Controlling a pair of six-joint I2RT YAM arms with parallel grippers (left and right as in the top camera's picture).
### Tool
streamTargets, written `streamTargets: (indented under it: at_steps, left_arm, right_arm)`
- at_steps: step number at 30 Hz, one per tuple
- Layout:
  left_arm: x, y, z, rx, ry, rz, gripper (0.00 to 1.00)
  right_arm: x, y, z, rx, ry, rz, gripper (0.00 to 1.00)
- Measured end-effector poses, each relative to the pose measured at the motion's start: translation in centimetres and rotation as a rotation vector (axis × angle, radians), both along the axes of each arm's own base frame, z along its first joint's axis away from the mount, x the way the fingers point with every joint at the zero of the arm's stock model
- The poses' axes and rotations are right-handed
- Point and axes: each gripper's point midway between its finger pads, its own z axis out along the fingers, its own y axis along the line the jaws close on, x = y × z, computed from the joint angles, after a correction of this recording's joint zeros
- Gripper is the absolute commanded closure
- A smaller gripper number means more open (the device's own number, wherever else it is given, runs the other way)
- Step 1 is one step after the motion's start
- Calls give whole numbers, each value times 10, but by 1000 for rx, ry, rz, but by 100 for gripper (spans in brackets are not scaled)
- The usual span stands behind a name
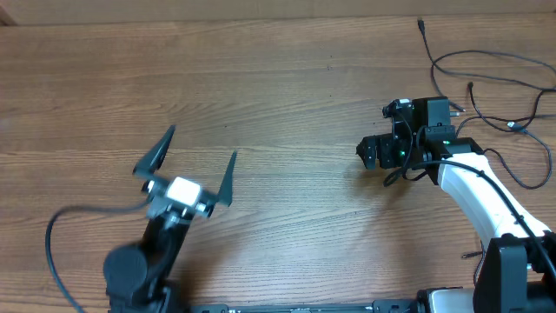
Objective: Untangle cables
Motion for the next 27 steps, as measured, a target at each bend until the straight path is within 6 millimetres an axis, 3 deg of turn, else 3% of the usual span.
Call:
streamTargets:
  at_steps: [5, 12, 19, 27]
  left_arm:
    - [-20, 24, -20, -48, -48, 60, 0]
    - [-26, 44, -58, -119, -36, 108, 1]
    - [-13, 46, -115, -113, 177, 126, 0]
    - [-6, 65, -178, -92, 429, 220, 1]
  right_arm:
    - [0, 0, 0, 0, -1, 1, 0]
    - [0, 0, 0, 0, 0, 0, 0]
    - [0, 0, 0, 0, 0, 0, 0]
    - [0, 0, 0, 0, 0, 0, 0]
